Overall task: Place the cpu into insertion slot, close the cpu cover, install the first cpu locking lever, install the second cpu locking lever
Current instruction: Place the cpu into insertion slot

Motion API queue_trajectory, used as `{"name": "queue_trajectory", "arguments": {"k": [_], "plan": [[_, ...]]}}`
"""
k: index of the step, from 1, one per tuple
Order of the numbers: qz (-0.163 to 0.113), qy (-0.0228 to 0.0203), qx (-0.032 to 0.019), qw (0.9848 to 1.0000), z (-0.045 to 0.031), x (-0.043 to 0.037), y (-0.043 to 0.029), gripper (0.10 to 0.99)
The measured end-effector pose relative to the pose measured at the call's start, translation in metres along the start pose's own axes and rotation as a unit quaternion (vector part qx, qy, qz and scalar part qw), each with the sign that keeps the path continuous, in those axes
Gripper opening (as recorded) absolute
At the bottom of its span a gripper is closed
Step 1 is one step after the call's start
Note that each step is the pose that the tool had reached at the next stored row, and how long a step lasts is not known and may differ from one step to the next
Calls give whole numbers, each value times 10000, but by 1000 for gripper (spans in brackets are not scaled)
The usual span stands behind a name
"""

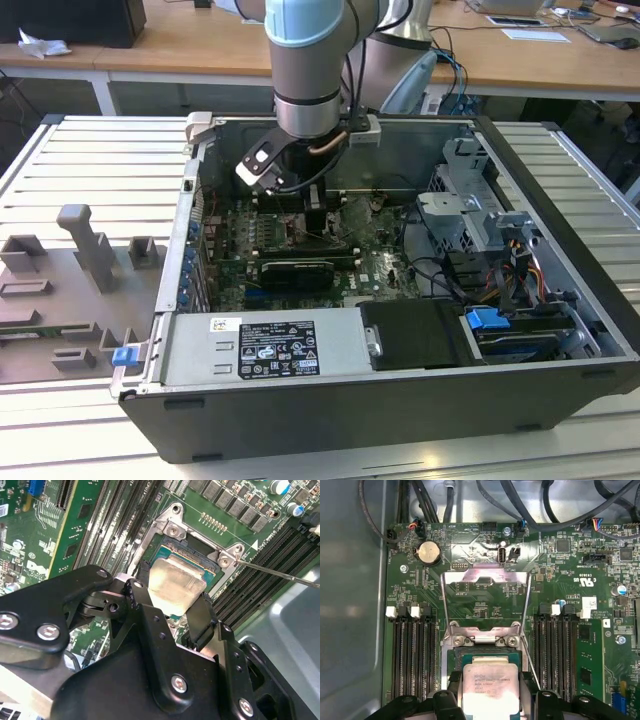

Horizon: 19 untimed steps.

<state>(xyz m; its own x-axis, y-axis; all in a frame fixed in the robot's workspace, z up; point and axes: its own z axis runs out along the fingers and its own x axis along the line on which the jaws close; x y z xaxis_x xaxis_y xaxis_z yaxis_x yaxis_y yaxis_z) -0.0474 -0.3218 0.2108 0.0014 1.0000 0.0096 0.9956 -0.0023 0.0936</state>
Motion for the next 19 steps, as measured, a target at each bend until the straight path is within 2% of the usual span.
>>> {"name": "queue_trajectory", "arguments": {"k": [11, 15, 19], "plan": [[80, -13, 0, 10000, 75, 27, -11, 541], [76, -32, 0, 10000, 115, 43, -6, 541], [77, -35, 0, 10000, 118, 43, -7, 541]]}}
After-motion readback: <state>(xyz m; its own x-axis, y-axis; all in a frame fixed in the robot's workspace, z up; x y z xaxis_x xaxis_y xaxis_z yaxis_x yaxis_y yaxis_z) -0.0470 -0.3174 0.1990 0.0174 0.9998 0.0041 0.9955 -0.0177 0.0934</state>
